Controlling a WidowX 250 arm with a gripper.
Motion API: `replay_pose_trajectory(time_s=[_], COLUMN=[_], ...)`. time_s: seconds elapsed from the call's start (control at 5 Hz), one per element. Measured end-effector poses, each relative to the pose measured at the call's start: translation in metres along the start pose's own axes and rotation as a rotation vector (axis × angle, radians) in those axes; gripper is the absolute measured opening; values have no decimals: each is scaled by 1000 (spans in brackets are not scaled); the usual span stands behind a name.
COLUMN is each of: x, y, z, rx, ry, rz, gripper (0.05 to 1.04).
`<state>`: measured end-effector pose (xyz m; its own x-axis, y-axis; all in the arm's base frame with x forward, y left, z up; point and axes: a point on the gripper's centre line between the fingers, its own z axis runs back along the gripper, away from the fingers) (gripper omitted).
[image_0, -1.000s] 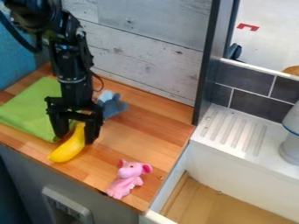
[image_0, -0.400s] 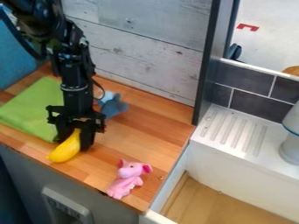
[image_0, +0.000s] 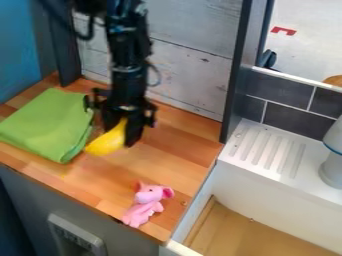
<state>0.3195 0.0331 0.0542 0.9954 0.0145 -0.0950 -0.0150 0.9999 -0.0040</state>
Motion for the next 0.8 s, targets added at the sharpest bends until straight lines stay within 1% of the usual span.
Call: replay_pose_trajectory(time_s=[0.2, 0.4, 0.6, 0.8], x=[18, 27, 34, 34], y=[-28, -47, -60, -65], z=[19, 11, -3, -20], rx=[0, -19, -74, -91], ry=[-54, -28, 14, 53], rz=[-82, -122, -163, -166], gripper=[533, 533, 533, 533])
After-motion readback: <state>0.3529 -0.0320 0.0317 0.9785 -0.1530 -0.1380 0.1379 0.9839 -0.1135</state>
